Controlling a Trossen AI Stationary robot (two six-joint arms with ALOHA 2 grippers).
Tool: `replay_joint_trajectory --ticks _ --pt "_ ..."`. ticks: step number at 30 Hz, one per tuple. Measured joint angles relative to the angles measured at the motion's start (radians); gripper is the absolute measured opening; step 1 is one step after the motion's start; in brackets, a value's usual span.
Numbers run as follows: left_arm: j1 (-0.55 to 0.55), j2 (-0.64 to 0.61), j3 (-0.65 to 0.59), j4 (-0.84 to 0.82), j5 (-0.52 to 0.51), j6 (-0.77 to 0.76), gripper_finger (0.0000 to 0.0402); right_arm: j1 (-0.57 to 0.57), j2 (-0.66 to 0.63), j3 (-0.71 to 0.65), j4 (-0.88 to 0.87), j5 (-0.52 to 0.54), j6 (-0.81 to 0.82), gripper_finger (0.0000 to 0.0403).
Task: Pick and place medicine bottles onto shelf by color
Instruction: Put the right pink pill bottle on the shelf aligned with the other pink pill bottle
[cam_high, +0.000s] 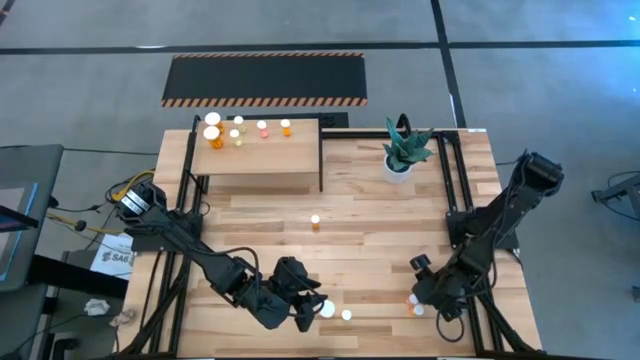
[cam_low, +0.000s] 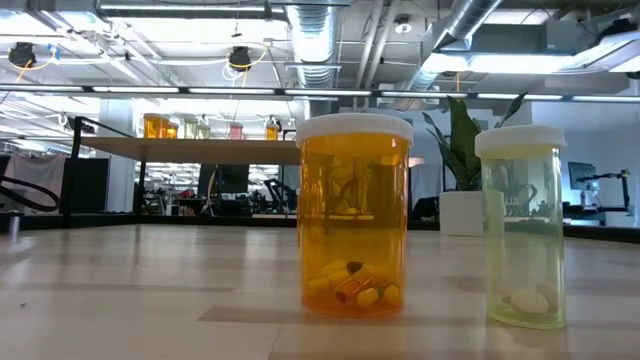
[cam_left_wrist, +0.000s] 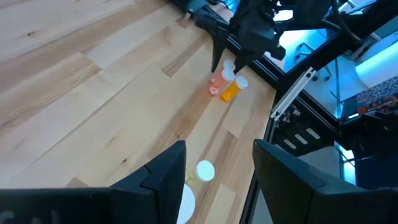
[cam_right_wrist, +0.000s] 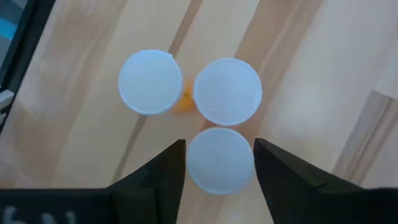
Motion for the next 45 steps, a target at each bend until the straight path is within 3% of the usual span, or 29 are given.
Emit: replay_joint_trajectory --ticks 10,18,25,35,41,45 --pt "0.000 0.000 0.000 -0.001 0.000 0.000 0.0174 -0.004 -0.020 0.000 -0.009 -0.008 0.020 0.0109" --pt "0.000 0.000 0.000 -0.014 -0.003 -0.001 0.0174 -0.020 -0.128 0.000 -0.107 -0.007 0.048 0.0131" --pt "0.004 0.000 0.000 -0.016 -0.052 0.013 0.0174 -0.174 -0.220 0.001 -0.117 0.047 0.047 0.0122" --pt "0.035 0.000 0.000 -0.142 -0.025 0.118 0.0174 -0.492 -0.188 0.001 0.259 0.053 0.045 0.0134" --pt "0.058 0.000 -0.001 -0.222 0.022 0.165 0.0174 -0.561 -0.059 0.005 0.507 0.050 0.045 0.0134" --pt "0.064 0.000 -0.001 -0.265 0.023 0.191 0.0174 -0.573 0.081 0.085 0.523 0.048 0.045 0.0133"
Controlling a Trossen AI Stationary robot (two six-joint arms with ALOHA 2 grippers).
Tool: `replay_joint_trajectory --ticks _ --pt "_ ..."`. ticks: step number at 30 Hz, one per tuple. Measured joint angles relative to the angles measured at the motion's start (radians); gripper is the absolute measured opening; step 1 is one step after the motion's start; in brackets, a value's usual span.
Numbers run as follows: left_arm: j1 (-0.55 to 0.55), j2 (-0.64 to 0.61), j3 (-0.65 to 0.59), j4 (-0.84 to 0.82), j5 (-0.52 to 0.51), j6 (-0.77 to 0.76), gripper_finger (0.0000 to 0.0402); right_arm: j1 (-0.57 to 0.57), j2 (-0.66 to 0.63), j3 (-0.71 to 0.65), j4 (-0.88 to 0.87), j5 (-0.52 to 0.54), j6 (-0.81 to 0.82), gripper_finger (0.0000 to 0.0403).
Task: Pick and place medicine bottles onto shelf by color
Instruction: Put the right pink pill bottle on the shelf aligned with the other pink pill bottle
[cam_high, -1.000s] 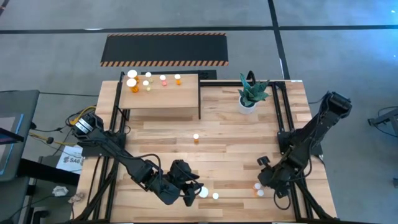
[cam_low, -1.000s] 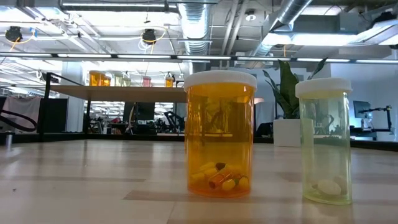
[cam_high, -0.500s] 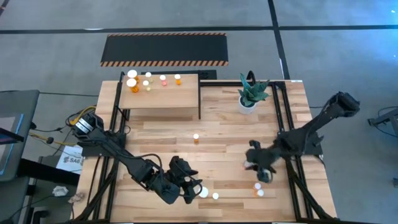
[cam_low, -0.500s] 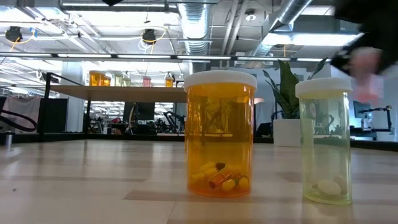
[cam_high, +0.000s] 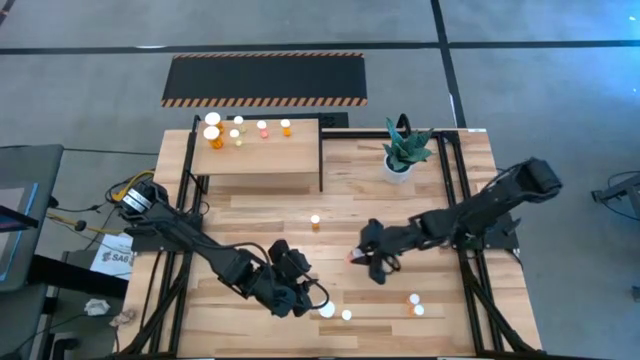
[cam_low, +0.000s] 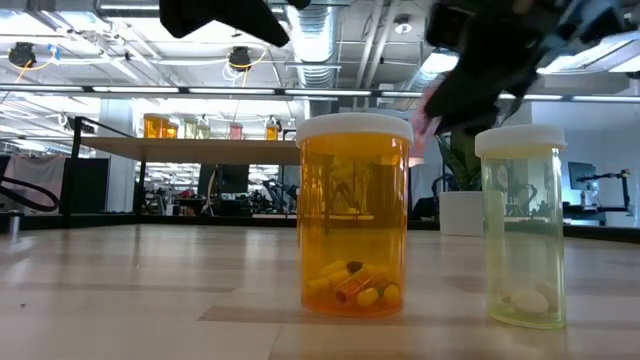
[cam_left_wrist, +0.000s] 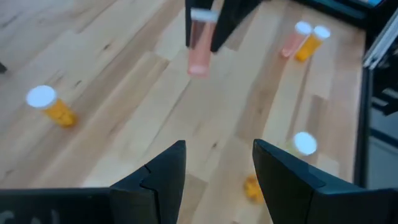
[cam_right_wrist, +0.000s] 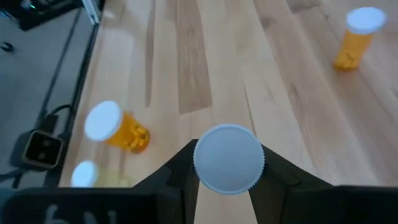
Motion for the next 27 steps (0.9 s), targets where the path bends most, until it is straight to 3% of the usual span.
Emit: replay_joint_trajectory --ticks 4,12,19,27 --pt "0.000 0.000 0.000 -0.035 0.007 0.000 0.0174 -0.030 0.133 0.149 -0.102 -0.003 0.000 0.0134" --pt "0.000 0.000 0.000 -0.060 0.028 -0.018 0.0174 -0.120 0.345 0.455 -0.500 -0.003 -0.026 0.0132" --pt "0.003 0.000 0.000 -0.068 0.002 -0.027 0.0174 -0.163 0.441 0.519 -0.504 -0.003 -0.134 0.0131" --pt "0.023 0.000 0.000 -0.069 -0.014 -0.057 0.0174 -0.218 0.481 0.533 -0.530 -0.003 -0.142 0.0131"
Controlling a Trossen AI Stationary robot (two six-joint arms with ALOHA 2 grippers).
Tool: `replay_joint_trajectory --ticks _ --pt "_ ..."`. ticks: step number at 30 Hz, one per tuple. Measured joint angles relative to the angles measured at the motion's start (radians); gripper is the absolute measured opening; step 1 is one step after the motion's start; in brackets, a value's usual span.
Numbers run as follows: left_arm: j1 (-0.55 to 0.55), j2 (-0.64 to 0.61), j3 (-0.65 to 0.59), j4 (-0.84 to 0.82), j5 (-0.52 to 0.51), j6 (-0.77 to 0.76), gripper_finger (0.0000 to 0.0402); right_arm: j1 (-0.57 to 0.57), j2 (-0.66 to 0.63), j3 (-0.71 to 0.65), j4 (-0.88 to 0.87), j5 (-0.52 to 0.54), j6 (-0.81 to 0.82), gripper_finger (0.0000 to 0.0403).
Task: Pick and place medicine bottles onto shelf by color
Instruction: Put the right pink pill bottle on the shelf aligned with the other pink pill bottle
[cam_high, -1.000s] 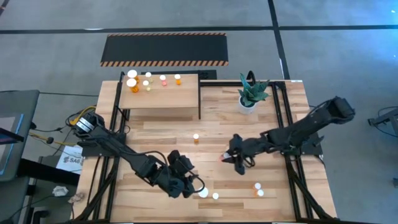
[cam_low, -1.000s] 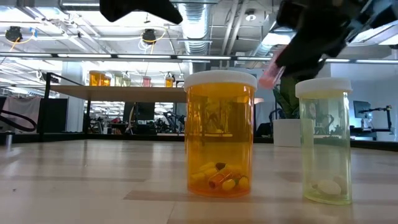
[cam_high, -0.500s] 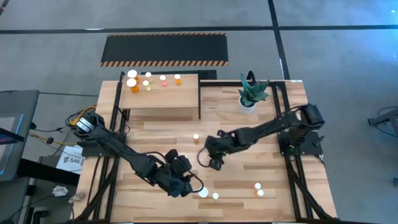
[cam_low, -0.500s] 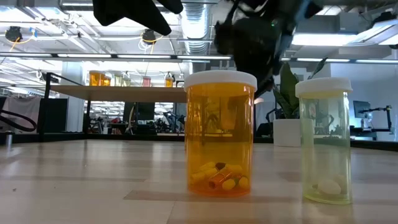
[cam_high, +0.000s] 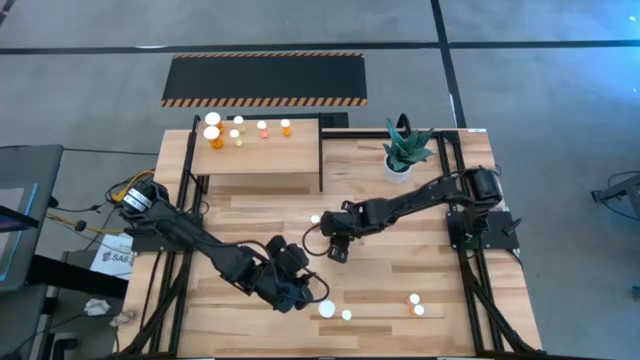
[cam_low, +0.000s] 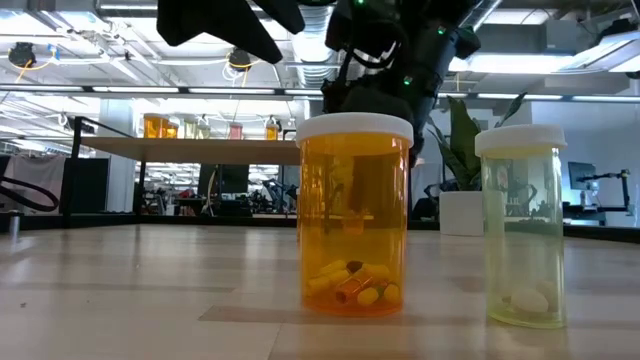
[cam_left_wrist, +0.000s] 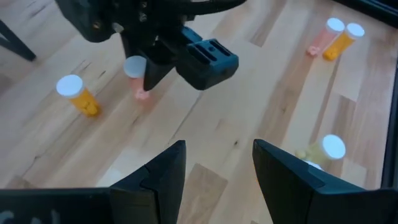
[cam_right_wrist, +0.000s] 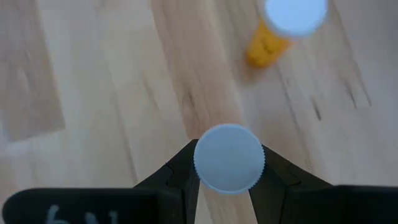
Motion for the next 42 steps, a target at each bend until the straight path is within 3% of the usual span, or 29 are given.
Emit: replay_joint_trajectory --ticks 27,42 --pt "0.023 0.000 0.000 -0.002 0.001 -0.013 0.0174 -0.050 -0.002 0.000 0.005 0.031 0.033 0.0131" --pt "0.018 0.000 0.000 -0.003 0.002 -0.012 0.0174 0.052 -0.003 0.000 -0.005 0.030 0.146 0.0131"
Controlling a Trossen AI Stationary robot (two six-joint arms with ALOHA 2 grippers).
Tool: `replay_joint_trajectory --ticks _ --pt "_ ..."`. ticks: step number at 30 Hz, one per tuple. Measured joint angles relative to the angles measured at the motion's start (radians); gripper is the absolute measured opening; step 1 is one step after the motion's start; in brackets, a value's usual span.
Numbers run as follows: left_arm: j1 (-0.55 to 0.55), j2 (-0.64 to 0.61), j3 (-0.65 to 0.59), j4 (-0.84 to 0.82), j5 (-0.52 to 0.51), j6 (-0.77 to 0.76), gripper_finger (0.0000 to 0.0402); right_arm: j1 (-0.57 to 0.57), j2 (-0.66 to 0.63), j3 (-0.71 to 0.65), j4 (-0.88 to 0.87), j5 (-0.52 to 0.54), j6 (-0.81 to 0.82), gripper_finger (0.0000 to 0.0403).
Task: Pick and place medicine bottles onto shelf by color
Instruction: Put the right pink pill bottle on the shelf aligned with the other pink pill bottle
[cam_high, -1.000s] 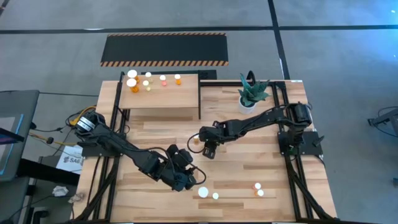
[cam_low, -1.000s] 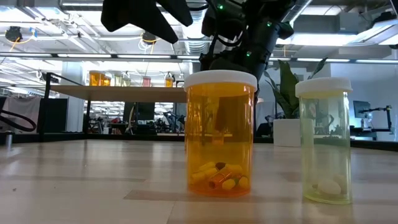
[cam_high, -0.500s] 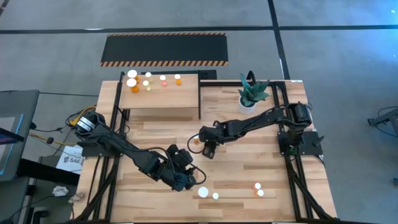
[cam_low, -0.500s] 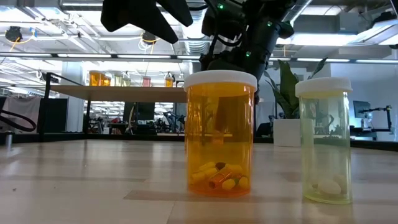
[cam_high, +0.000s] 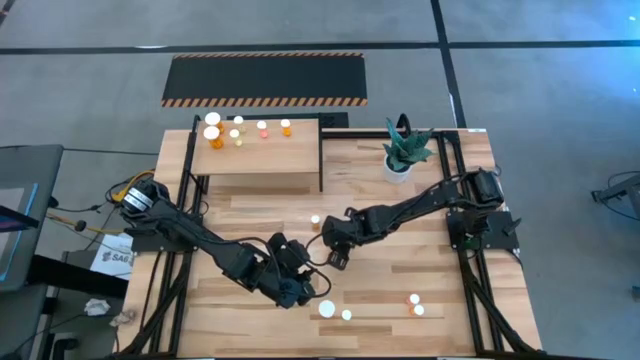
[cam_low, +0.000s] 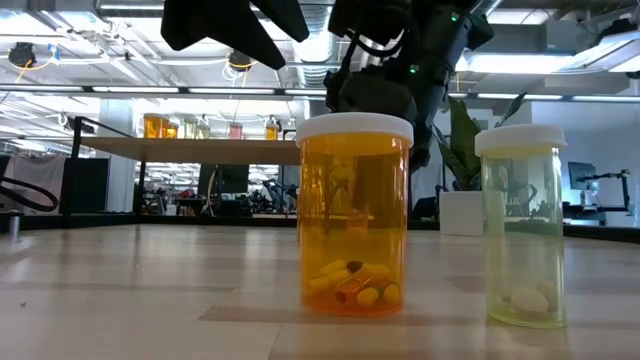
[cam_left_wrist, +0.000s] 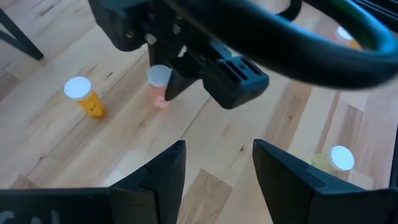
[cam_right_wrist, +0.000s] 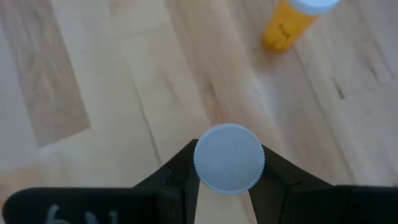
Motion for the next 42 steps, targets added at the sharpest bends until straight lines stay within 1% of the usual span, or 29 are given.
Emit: replay_joint_trajectory --ticks 4,6,13,22,30,33,35,42 --pt "-0.001 0.000 0.000 0.000 0.000 0.000 0.0173 0.013 0.000 0.000 -0.022 0.000 0.079 0.0131" --pt "-0.004 0.000 0.000 0.000 0.000 0.000 0.0174 0.026 0.000 -0.001 -0.021 0.000 0.092 0.0131" --pt "-0.004 0.000 0.000 -0.015 -0.002 0.000 0.0174 0.026 0.000 -0.001 -0.012 0.023 0.093 0.0133" --pt "-0.004 0.000 0.000 -0.015 -0.011 0.000 0.0174 0.013 0.000 -0.001 0.010 0.024 0.076 0.0164" --pt "-0.004 0.000 0.000 -0.015 -0.013 0.000 0.0174 -0.005 0.000 -0.001 0.013 0.025 0.060 0.0163" --pt "-0.004 0.000 0.000 -0.015 -0.011 0.000 0.0174 -0.012 0.000 -0.001 0.014 0.021 0.050 0.0169" --pt "-0.002 0.000 0.000 -0.015 -0.011 0.000 0.0174 -0.019 -0.003 -0.001 0.010 -0.004 0.049 0.0179" --pt "-0.001 0.000 0.000 -0.015 -0.011 -0.016 0.0174 -0.042 -0.030 -0.001 0.007 -0.152 0.048 0.0229"
